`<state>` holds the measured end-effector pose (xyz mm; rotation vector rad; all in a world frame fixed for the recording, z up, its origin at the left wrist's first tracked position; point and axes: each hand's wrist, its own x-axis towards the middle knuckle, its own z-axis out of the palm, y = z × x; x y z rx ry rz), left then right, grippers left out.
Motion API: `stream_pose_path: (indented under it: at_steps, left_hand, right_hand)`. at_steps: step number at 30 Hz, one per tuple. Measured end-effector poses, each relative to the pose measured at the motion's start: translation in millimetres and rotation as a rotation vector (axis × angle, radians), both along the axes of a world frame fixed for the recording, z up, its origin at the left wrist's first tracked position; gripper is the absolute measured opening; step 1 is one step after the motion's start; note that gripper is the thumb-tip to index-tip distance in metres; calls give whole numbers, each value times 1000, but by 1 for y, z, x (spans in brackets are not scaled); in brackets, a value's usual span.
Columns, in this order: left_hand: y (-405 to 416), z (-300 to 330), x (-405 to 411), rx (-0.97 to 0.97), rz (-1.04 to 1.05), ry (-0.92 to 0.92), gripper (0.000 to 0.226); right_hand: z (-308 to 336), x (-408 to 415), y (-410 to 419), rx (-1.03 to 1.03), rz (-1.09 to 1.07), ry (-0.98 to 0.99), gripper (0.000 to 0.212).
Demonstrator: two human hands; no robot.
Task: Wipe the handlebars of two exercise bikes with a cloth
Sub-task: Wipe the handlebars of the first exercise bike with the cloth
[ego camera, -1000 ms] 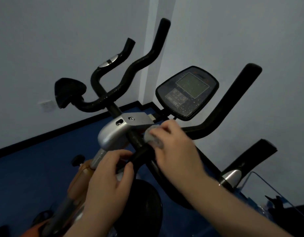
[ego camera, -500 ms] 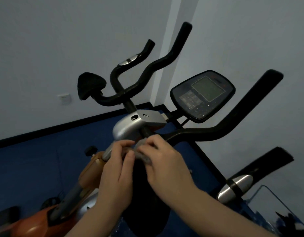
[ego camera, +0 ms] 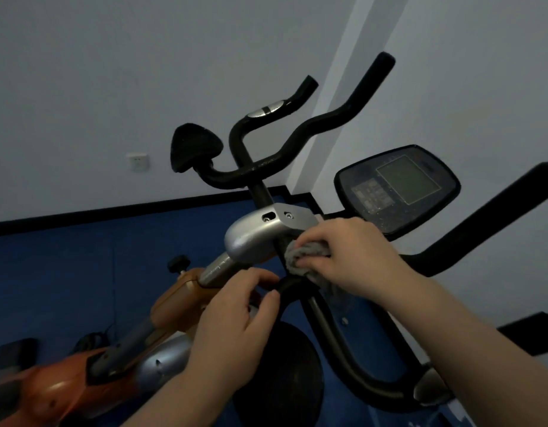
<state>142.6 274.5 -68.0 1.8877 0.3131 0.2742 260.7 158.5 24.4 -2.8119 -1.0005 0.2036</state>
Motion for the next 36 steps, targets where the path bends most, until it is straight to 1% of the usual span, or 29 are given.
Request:
stream_pose_path:
  at_steps: [2, 5, 7, 10, 12, 14, 17, 19, 21, 23, 24, 26, 27, 28, 30, 32, 34, 36]
  left_hand:
    - [0, -1, 1, 3, 5, -4, 18]
    - [1, -1, 2, 3, -5, -6, 21]
    - [2, -3, 2, -2, -26, -4, 20]
    - [3, -2, 0, 4, -50, -11, 18]
    - [3, -2, 1, 6, -45, -25, 19]
    - [3, -1, 2, 12, -41, -28, 18]
    - [3, -1, 3, 18, -40, -31, 20]
    - [2, 0, 3, 24, -44, -29, 22]
    - [3, 0, 2, 36, -49, -22, 23]
    - [3, 0, 1, 49, -55, -16, 24]
    - [3, -1, 1, 50, -56, -10, 24]
    - [4, -1, 1, 53, -53, -9, 24]
    - [4, -1, 1, 58, -53, -10, 23]
    - [3, -1, 1, 60, -53, -11, 21]
    - [3, 0, 1, 50, -39, -8, 18]
    - [2, 0, 1, 43, -21, -10, 19]
    - [2, 0, 1, 51, -24, -9, 24]
    - [2, -1, 2, 60, -26, -7, 26]
  right_hand:
    - [-6, 7, 6, 25, -45, 16, 18]
    - [-19, 15, 15, 83, -134, -62, 15]
    - [-20, 18, 15, 62, -196, -70, 15]
    - [-9, 14, 7, 22, -198, 72, 18]
    - [-6, 6, 8, 18, -182, 107, 16]
    - [-12, 1, 16, 47, -206, 34, 13]
    - [-29, -1, 34, 91, -166, -157, 11]
    - [-34, 1, 40, 89, -148, -243, 17]
    - [-37, 4, 36, 71, -192, -265, 27]
    - [-35, 12, 23, 32, -284, -198, 33]
    - [-32, 16, 17, -4, -299, -125, 34]
    - [-20, 24, 9, -31, -255, 61, 28]
    - [-13, 25, 7, -22, -223, 130, 25]
    - [-8, 23, 7, -11, -193, 158, 24]
    - [-7, 13, 12, -22, -156, 115, 27]
    - [-16, 4, 22, -18, -139, 2, 27]
    - [-28, 3, 32, 53, -122, -95, 26]
    - [-36, 10, 37, 141, -108, -145, 29]
